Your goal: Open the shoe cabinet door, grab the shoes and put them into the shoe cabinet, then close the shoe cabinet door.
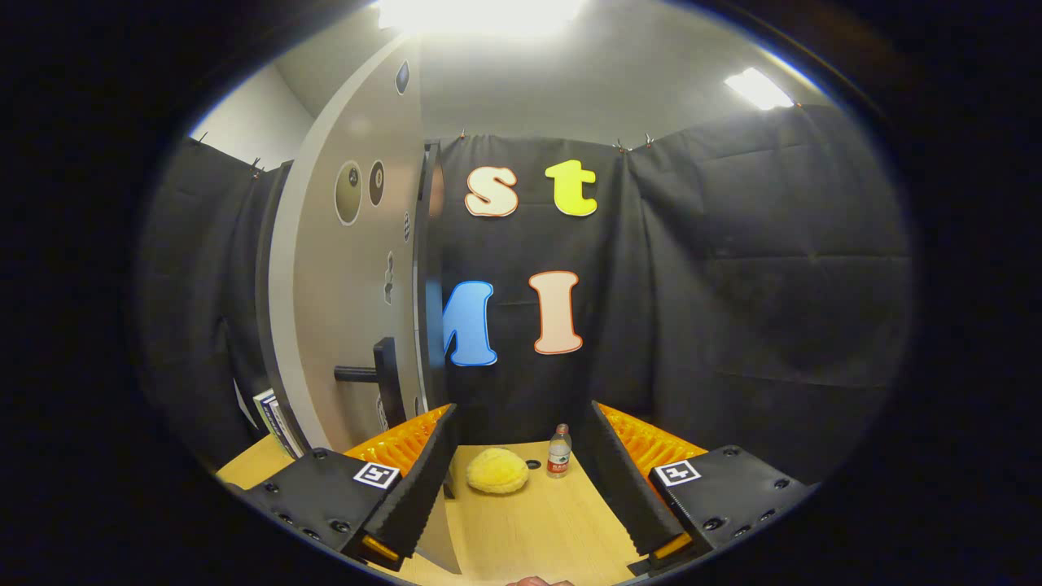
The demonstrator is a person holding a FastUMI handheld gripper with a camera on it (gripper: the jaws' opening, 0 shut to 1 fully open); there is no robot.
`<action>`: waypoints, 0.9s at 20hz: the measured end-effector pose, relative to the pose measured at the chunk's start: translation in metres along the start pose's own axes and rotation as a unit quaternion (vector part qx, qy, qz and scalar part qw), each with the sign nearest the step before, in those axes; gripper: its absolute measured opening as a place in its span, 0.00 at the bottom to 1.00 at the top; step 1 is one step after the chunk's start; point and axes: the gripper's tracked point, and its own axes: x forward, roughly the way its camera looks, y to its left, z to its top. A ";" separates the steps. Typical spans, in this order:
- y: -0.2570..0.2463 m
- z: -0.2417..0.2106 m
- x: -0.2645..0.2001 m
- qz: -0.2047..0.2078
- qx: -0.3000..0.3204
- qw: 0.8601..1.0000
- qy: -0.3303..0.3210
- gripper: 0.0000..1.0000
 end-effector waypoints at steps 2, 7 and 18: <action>-0.001 -0.004 0.002 0.001 -0.007 1.000 0.000 0.97; 0.007 0.000 0.004 -0.006 -0.022 1.000 -0.004 0.94; 0.098 -0.008 -0.018 0.047 -0.007 0.999 0.012 0.95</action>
